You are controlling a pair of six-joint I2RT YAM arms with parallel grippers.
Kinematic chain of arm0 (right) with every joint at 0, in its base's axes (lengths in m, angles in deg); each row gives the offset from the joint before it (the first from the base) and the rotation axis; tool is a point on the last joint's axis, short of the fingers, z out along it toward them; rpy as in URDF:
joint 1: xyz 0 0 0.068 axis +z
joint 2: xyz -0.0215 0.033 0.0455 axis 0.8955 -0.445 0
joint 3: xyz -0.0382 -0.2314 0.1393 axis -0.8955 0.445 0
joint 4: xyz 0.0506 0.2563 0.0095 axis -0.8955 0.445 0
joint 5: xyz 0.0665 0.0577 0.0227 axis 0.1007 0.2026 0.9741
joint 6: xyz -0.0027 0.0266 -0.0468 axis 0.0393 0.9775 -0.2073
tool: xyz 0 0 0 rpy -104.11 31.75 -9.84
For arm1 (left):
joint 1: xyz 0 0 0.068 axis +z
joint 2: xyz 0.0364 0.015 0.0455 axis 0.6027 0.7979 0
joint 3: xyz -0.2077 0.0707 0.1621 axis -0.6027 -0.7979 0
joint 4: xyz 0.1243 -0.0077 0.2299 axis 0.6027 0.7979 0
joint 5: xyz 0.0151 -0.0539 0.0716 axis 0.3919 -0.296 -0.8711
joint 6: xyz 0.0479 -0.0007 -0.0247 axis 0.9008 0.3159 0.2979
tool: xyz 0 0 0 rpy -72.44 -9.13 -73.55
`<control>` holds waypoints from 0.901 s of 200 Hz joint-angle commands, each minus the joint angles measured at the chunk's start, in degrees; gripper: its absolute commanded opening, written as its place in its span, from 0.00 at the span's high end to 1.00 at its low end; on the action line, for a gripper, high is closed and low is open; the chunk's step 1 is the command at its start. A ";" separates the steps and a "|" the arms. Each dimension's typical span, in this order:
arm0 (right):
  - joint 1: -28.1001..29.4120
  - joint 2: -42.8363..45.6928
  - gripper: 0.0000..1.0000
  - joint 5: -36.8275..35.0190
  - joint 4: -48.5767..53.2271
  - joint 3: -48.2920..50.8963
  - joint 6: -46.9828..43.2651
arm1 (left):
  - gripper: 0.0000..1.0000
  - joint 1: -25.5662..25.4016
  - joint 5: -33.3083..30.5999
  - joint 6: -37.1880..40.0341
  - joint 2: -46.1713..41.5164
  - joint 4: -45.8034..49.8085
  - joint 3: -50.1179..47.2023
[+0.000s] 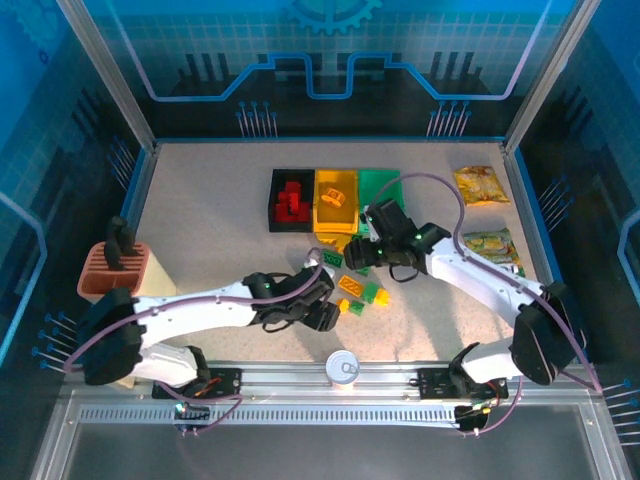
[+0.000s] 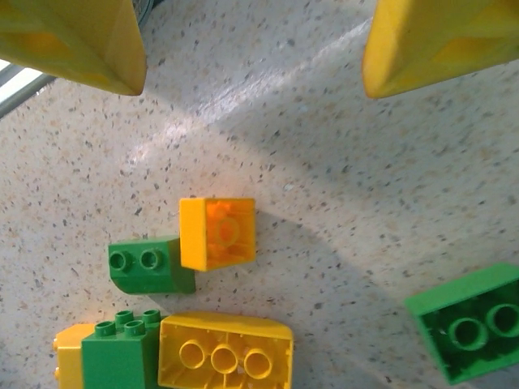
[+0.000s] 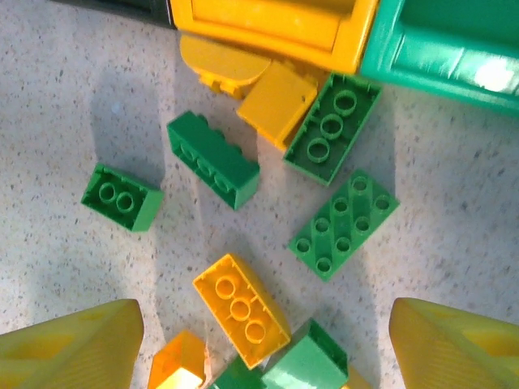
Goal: Sort the legos into containers by color
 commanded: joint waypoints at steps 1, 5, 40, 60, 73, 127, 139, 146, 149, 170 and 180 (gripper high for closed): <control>0.77 4.35 0.20 0.18 -2.35 4.20 2.29 | 0.29 -0.37 2.52 -0.91 4.24 -3.56 3.30; 0.64 5.02 0.20 -0.11 -2.35 5.00 2.51 | 0.30 -0.39 2.79 -0.75 5.16 -3.65 3.74; 0.00 10.77 0.20 -0.64 -2.93 11.73 3.77 | 0.30 -0.37 5.54 0.65 12.86 -4.62 7.41; -0.46 12.85 0.20 -0.44 -3.55 14.31 4.73 | 0.30 -0.37 6.02 0.83 16.38 -4.73 9.21; -0.58 13.82 0.20 -0.22 -4.27 15.93 5.41 | 0.32 -0.37 5.03 1.03 18.26 -3.72 10.61; -1.61 16.98 0.20 0.38 -5.82 20.93 6.79 | 0.40 -0.30 1.48 2.41 22.00 -0.35 13.71; -1.82 17.52 0.20 0.39 -5.87 21.47 6.87 | 0.45 -0.28 1.15 2.46 22.44 -0.15 13.90; -1.95 17.86 0.21 0.41 -5.87 21.76 6.88 | 0.49 -0.27 0.92 2.32 22.73 -0.05 13.96; -2.03 18.01 0.21 0.45 -5.87 21.94 6.88 | 0.51 -0.28 0.82 2.37 22.84 0.08 13.96; -2.54 19.10 0.21 0.47 -6.00 22.89 6.96 | 0.55 -0.28 0.25 2.19 23.28 0.74 13.97; -2.86 19.48 0.21 0.56 -6.17 23.40 7.05 | 0.57 -0.24 -0.07 2.24 23.36 0.94 13.79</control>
